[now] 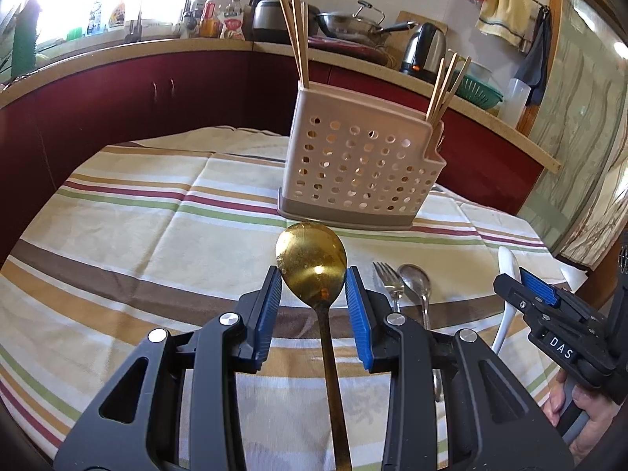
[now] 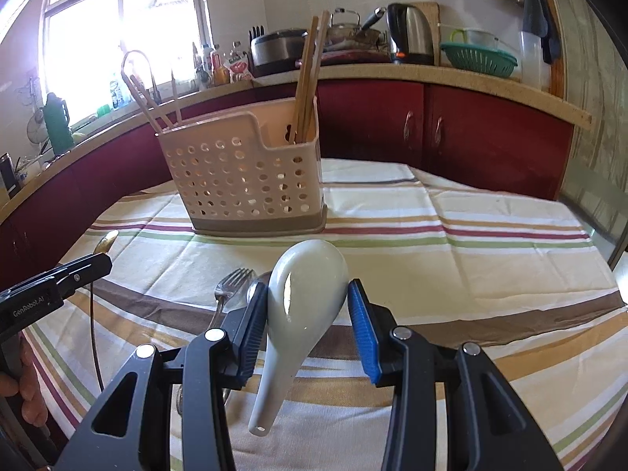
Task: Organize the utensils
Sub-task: 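Lift the brass ladle with the left gripper toward the caddy while the right gripper carries the ceramic spoon there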
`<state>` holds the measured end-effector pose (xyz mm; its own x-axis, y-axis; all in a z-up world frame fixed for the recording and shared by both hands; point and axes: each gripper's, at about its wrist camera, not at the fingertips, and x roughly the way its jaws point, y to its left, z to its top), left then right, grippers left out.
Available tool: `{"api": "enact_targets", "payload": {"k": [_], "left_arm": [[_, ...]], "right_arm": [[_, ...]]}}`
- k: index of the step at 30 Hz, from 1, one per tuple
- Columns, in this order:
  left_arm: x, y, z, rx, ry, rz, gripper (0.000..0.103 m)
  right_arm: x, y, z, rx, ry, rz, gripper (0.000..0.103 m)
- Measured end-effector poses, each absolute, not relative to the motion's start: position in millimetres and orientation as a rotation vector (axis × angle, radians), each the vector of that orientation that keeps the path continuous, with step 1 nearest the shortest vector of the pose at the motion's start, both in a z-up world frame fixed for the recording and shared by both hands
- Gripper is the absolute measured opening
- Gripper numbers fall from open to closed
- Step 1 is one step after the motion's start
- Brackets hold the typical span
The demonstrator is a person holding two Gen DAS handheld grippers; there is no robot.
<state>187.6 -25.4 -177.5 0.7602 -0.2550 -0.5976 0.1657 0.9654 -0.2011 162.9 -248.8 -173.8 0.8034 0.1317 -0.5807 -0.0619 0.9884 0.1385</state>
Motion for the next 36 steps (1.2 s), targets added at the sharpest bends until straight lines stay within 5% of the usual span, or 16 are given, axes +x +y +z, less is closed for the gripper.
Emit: {"api": "enact_targets", "payload": {"k": [36], "left_arm": [[177, -21, -119, -0.135, 0.453, -0.234, 0.033]], "right_arm": [[163, -244, -113, 0.092, 0.398, 0.123, 0.042]]}}
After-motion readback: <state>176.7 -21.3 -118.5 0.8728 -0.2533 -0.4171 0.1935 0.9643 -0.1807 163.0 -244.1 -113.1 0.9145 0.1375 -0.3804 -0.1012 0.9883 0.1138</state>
